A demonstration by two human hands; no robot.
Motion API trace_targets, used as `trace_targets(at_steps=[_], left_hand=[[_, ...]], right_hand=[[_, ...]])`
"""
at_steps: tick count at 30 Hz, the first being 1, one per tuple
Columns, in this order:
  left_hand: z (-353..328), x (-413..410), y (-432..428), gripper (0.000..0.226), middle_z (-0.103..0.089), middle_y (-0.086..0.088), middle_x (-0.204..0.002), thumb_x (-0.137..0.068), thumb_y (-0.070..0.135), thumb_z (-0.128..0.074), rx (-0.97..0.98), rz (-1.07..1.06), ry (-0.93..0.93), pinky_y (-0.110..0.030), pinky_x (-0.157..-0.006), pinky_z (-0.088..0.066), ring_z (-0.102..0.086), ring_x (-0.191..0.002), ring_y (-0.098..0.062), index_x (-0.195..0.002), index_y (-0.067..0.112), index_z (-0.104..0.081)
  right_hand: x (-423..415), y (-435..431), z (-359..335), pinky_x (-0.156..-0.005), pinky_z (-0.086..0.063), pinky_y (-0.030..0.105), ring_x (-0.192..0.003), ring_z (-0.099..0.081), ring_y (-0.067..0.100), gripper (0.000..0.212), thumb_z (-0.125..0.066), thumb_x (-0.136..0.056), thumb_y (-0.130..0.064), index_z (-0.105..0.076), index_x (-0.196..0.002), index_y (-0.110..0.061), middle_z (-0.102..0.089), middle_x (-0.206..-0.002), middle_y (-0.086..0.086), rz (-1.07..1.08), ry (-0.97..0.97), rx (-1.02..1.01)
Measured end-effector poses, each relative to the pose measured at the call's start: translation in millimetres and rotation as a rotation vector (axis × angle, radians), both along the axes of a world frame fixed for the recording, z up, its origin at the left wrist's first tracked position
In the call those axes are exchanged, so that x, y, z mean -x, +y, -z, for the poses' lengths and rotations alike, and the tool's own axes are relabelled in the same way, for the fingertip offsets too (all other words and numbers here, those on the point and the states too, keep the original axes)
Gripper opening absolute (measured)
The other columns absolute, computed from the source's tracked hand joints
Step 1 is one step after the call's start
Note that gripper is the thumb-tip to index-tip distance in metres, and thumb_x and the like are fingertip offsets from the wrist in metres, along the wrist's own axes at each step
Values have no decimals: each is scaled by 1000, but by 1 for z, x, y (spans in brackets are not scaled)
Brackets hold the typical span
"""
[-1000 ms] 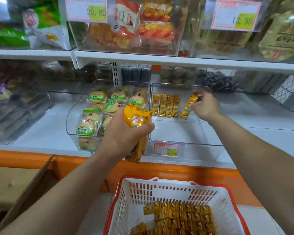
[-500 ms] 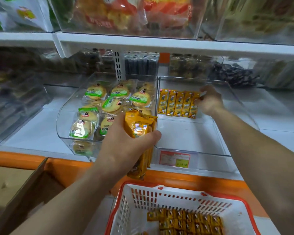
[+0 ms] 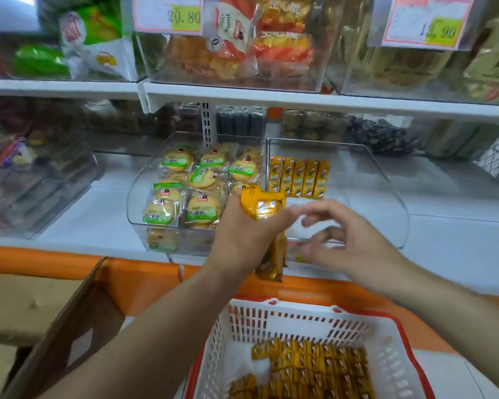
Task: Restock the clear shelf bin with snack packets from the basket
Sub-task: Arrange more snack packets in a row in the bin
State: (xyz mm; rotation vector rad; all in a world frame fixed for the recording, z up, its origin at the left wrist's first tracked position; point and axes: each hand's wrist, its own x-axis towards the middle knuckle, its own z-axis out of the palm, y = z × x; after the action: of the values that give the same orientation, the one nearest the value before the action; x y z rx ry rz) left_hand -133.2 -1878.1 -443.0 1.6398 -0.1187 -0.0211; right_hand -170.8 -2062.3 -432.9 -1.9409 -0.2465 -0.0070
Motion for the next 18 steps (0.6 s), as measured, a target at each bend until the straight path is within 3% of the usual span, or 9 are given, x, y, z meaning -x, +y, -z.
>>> trace_targets(at_steps=[2, 4, 7, 10, 14, 16, 18], left_hand=[[-6, 10, -8, 52, -75, 6, -83, -73, 50, -86, 40, 24, 8, -30, -69, -60, -73, -79, -12, -108, 18, -64], [-10, 18, -15, 62, -75, 2, -85, -69, 53, -86, 50, 18, 23, -38, -72, -60, -74, -82, -19, -110, 13, -64], [-12, 24, -22, 46, -75, 5, -82, -75, 48, -86, 86, 37, 44, -33, -65, -59, -75, -81, -19, -103, 18, -66], [-13, 24, -23, 41, -75, 4, -85, -78, 52, -82, 126, 115, 112, -45, -74, -63, -75, -90, -25, -101, 23, -65], [-10, 22, -25, 42, -76, -4, -101, -86, 42, -77, 116, 207, 150, -45, -78, -59, -73, -96, -27, -119, 21, -63], [-8, 21, -27, 42, -75, -9, -106, -89, 41, -74, 94, 251, 122, -46, -82, -58, -73, -99, -29, -122, 17, -63], [-7, 19, -27, 38, -76, -8, -101, -94, 38, -70, 87, 286, 95, -39, -75, -57, -74, -91, -23, -123, 14, -63]], right_hand=[[28, 13, 0, -64, -53, 21, -77, -67, 11, 58, -85, -60, -44, -58, -112, -46, -58, -100, -19, 2, 50, -19], [36, 22, 3, -61, -52, 23, -75, -65, 12, 63, -86, -56, -50, -55, -110, -44, -56, -97, -16, 67, 74, -10], [36, 22, 2, -68, -57, 39, -76, -65, 24, 51, -86, -66, -40, -57, -108, -35, -58, -95, -5, 162, 68, -25], [38, 11, 3, -75, -61, 42, -75, -69, 21, 38, -81, -78, -34, -61, -110, -31, -63, -89, -5, 163, 89, -128], [40, -4, 4, -82, -60, 48, -77, -71, 17, 52, -73, -71, -48, -63, -116, -24, -62, -78, -17, 146, 135, -205], [40, -8, 5, -83, -60, 47, -83, -72, 18, 49, -72, -76, -44, -63, -119, -22, -64, -84, -12, 135, 142, -218], [38, -11, 6, -83, -60, 45, -85, -71, 16, 37, -70, -87, -35, -63, -121, -23, -65, -84, -12, 128, 145, -232]])
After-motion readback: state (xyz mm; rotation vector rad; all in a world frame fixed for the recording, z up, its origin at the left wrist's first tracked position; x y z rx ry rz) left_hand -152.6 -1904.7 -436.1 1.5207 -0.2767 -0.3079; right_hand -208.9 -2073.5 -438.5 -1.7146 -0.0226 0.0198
